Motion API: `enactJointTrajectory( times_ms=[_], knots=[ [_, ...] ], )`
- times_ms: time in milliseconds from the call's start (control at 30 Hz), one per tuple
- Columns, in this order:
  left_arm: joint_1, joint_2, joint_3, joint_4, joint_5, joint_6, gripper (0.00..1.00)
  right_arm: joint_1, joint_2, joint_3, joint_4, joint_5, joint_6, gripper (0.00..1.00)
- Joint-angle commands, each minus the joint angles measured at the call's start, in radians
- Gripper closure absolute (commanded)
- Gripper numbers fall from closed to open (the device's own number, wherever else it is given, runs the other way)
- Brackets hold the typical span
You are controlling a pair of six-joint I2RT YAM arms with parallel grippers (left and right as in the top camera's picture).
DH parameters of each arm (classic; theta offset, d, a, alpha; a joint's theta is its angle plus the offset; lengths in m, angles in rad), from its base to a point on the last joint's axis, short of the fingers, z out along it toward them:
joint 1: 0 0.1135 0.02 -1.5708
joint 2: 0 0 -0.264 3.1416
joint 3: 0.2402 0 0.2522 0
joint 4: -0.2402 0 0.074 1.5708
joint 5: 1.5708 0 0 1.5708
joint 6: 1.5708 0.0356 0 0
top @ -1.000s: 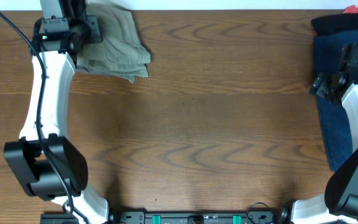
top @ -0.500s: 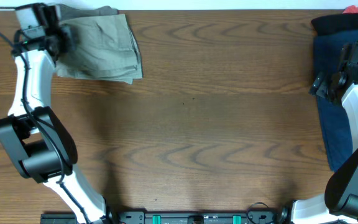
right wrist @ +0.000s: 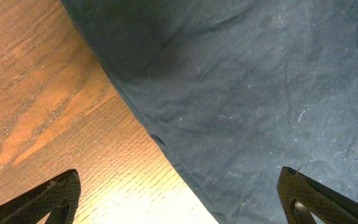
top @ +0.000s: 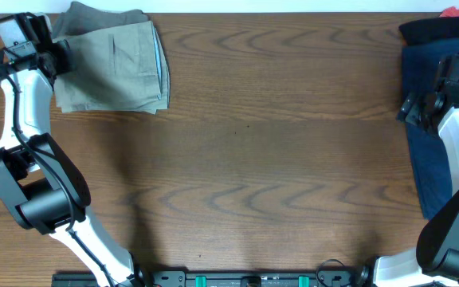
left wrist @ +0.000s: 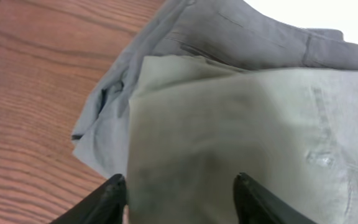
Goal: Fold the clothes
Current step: 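Lay the khaki shorts onto the grey garment stack with the left gripper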
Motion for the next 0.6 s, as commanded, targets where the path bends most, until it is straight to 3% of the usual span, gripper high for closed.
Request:
enactJointTrajectory(
  times_ms=[0,233,400,567],
  knots=[
    [0.0,-0.004,0.032,-0.002,-0.014,0.01,0.42,-0.003,-0.01,-0.001,-0.002,0.018,-0.008,0.01],
    [0.0,-0.043,0.032,-0.016,-0.013,-0.127,0.44,-0.003,-0.01,-0.001,-0.002,0.018,-0.008,0.01],
    [-0.007,-0.048,0.032,-0.043,0.012,-0.201,0.67,-0.003,-0.01,-0.001,-0.002,0.018,-0.008,0.01],
    [-0.026,-0.053,0.032,-0.018,0.018,-0.201,0.81,-0.003,-0.01,-0.001,-0.002,0.018,-0.008,0.01]
  ],
)
